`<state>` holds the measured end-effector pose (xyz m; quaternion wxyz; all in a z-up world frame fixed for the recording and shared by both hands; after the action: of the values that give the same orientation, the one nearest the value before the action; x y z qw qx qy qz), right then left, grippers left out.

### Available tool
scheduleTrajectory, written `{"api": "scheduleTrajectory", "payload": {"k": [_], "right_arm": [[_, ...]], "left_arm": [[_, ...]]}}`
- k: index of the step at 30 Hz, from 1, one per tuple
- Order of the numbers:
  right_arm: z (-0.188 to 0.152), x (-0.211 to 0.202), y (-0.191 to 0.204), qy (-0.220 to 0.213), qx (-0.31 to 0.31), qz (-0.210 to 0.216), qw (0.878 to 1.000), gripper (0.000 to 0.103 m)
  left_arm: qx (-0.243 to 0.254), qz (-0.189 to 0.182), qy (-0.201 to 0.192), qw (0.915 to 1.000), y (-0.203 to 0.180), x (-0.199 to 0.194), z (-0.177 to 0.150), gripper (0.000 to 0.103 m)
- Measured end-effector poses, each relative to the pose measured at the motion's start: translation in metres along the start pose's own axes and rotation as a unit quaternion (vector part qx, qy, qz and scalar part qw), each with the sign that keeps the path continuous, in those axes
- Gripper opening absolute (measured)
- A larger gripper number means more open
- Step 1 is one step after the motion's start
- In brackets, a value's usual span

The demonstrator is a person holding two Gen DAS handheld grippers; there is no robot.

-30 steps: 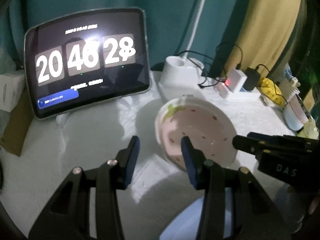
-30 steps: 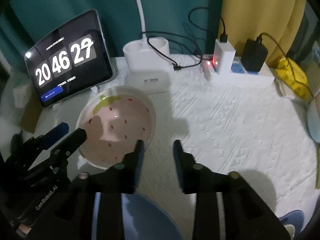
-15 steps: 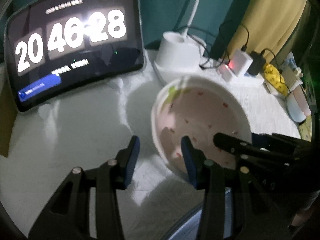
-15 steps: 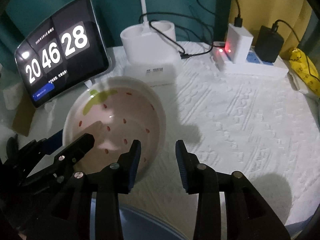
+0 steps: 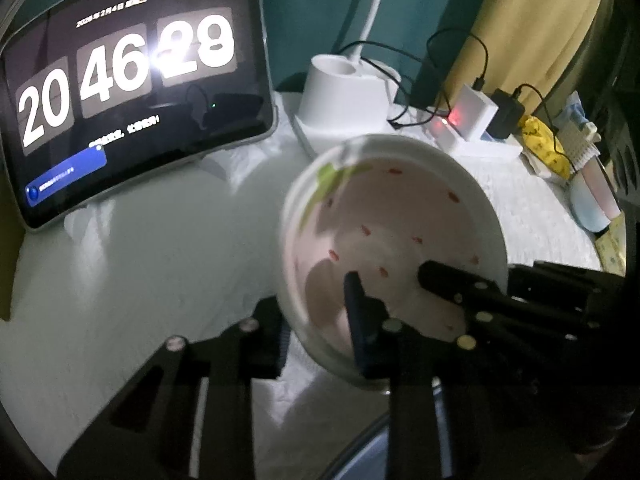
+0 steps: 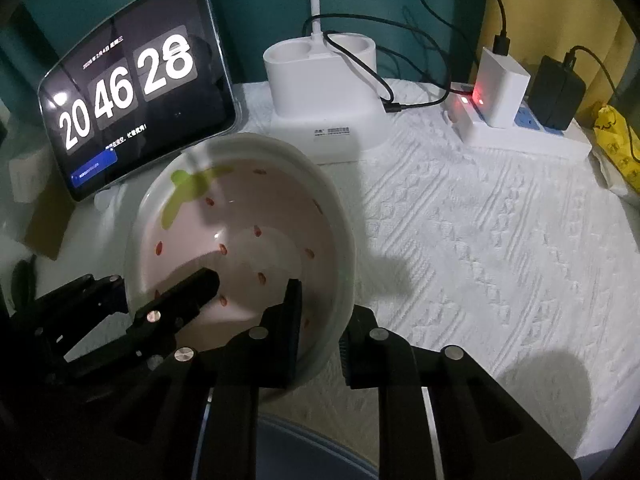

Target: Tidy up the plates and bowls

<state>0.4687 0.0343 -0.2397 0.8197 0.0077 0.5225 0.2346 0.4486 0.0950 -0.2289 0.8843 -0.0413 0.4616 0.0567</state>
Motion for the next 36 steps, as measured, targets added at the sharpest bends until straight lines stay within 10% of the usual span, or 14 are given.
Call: {"api": "scheduleTrajectory", "payload": {"k": [36], "right_arm": [[-0.011,-0.093,0.012,-0.08,-0.022,-0.002,0.997,0.017]], "left_arm": [[0.012,-0.013,-0.074,0.9971,-0.022,-0.076,-0.007,0.025]]}}
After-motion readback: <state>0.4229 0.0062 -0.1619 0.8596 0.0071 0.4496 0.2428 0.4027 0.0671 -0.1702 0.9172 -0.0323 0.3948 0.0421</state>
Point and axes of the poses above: each gripper's, at about its wrist camera, not at the fingertips, and x roughly the way its jaws point, y to its left, z to its top, the point moved 7 cm from there along x, roughly the way its jaws point, and after that the axes turned 10 degrees about z, right-handed, at the moved point
